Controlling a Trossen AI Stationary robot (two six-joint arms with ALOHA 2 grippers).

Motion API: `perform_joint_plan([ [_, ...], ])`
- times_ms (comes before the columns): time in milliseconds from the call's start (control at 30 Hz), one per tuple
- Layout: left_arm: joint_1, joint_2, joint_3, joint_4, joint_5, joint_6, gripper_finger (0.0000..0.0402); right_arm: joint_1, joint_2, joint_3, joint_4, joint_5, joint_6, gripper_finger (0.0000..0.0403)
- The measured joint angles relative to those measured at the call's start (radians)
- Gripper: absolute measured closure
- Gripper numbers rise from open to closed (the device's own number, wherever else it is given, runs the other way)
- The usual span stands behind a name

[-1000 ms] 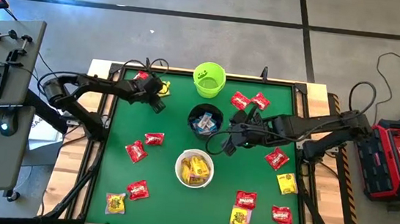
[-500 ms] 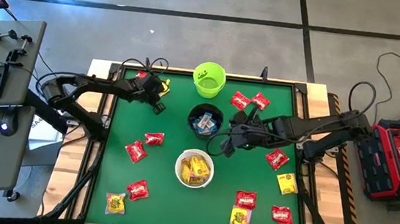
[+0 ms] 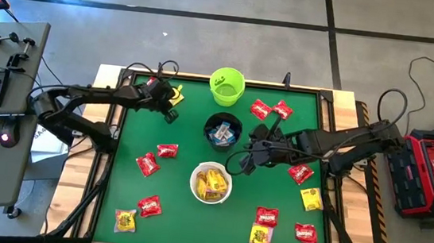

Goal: Sort candy by brand, put in halloween buckets
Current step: Put the yellow candy into the white bucket

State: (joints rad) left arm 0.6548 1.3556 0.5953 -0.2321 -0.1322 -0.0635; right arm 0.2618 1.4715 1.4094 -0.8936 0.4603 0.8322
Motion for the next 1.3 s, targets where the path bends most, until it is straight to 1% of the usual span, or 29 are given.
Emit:
perform_joint_plan([
  [200, 0.0, 0.083, 0.0, 0.062, -0.001, -0.016, 0.0278, -0.018, 0.0, 0.0, 0.0, 0.001, -0.002, 0.0403],
  [300, 0.0, 0.133, 0.0, 0.08, -0.059, -0.046, 0.0243, -0.022, 0.0, 0.0, 0.0, 0.001, -0.002, 0.0403],
  [367, 0.0, 0.153, 0.0, 0.085, -0.097, -0.063, 0.0225, -0.022, 0.0, 0.0, 0.0, 0.001, -0.002, 0.0403],
  [500, 0.0, 0.162, 0.0, 0.121, -0.117, -0.064, 0.0206, -0.022, 0.0, 0.0, 0.0, 0.001, 0.002, 0.0403],
  [633, 0.01, 0.163, 0.02, 0.126, -0.12, -0.064, 0.0204, -0.022, 0.0, 0.0, 0.001, 0.001, 0.006, 0.0403],
  [767, 0.044, 0.205, 0.047, 0.125, -0.111, -0.058, 0.0204, -0.022, 0.0, 0.0, 0.001, 0.001, 0.006, 0.0403],
  [967, 0.08, 0.308, 0.092, 0.13, -0.046, -0.045, 0.0204, -0.022, 0.0, 0.0, 0.002, 0.001, 0.009, 0.0403],
  [1067, 0.081, 0.325, 0.116, 0.097, -0.028, -0.021, 0.0209, -0.022, 0.0, 0.0, 0.006, 0.001, 0.009, 0.0403],
  [1167, 0.08, 0.318, 0.12, 0.074, -0.021, -0.013, 0.0235, -0.022, 0.0, 0.0, 0.009, 0.001, 0.008, 0.0403],
  [1233, 0.08, 0.311, 0.119, 0.06, -0.011, -0.006, 0.0266, -0.022, 0.0, 0.0, 0.011, 0.001, 0.009, 0.0403],
  [1300, 0.08, 0.306, 0.119, 0.048, 0.008, 0.014, 0.0307, -0.022, 0.0, 0.0, 0.013, 0.001, 0.008, 0.0403],
])
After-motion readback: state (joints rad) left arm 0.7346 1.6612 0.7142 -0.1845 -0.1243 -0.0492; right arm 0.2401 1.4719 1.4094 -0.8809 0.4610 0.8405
